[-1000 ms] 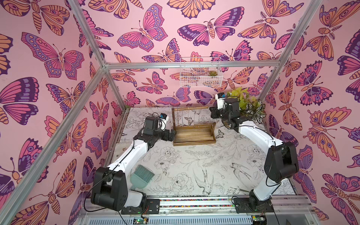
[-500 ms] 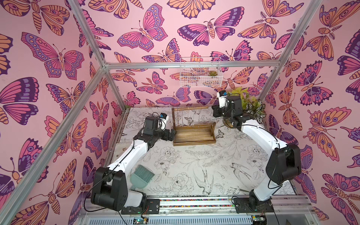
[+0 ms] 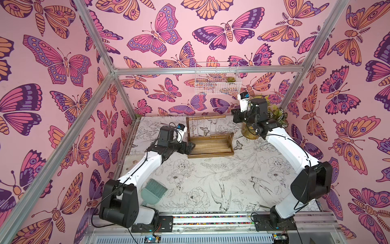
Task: Take the necklace off the jewelry display stand
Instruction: Take off the necklace from the stand.
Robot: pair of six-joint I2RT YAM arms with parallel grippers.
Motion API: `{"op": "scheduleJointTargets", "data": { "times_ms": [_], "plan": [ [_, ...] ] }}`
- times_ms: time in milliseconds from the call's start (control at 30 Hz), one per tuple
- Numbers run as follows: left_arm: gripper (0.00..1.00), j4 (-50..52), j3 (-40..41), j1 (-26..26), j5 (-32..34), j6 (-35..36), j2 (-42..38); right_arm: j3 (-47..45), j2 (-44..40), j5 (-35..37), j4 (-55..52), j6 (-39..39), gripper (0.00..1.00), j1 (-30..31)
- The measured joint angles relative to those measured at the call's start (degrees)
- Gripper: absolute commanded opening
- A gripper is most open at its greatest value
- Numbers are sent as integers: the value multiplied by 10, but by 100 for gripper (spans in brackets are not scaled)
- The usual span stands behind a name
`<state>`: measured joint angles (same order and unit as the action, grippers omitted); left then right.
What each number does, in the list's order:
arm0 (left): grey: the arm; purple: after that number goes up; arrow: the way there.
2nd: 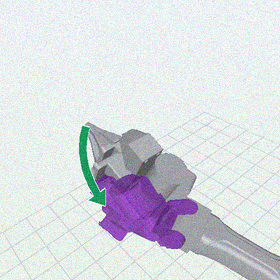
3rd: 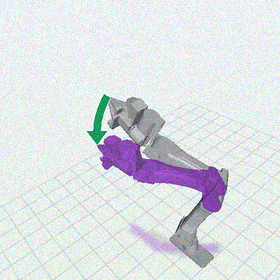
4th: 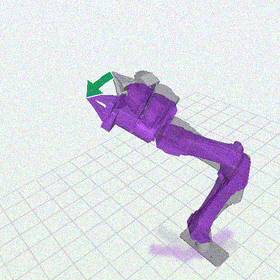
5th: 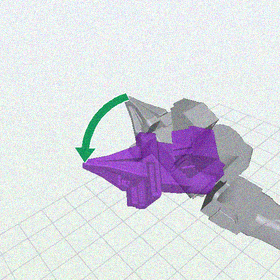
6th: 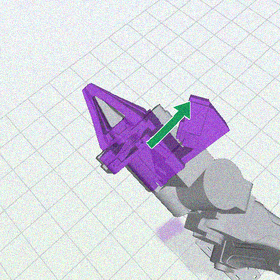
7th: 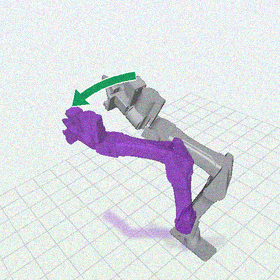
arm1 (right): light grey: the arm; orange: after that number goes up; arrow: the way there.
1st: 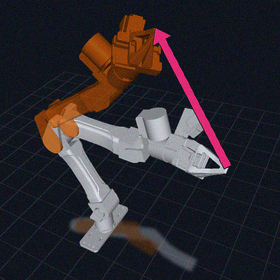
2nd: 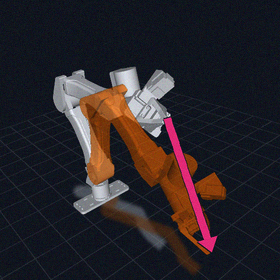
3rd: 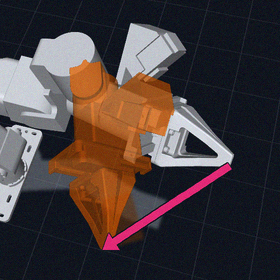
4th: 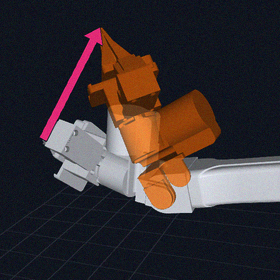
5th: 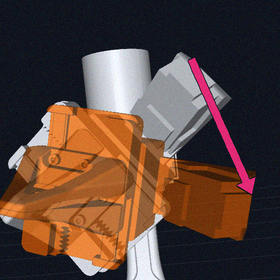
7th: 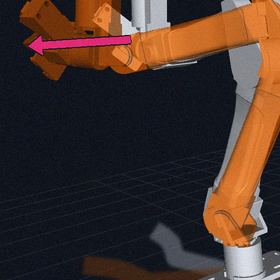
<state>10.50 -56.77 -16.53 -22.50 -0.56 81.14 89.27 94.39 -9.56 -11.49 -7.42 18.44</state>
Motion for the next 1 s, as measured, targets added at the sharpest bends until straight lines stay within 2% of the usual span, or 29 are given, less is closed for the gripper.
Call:
{"op": "scheduleJointTargets", "data": {
  "times_ms": [533,1000],
  "plan": [
    [98,-1,-8,-37,-42,16,4,90,-30,-21,-97,22,0,7],
    [99,-25,9,-42,-96,16,-27,153,-58,-32,-179,45,0,67]
  ]
}}
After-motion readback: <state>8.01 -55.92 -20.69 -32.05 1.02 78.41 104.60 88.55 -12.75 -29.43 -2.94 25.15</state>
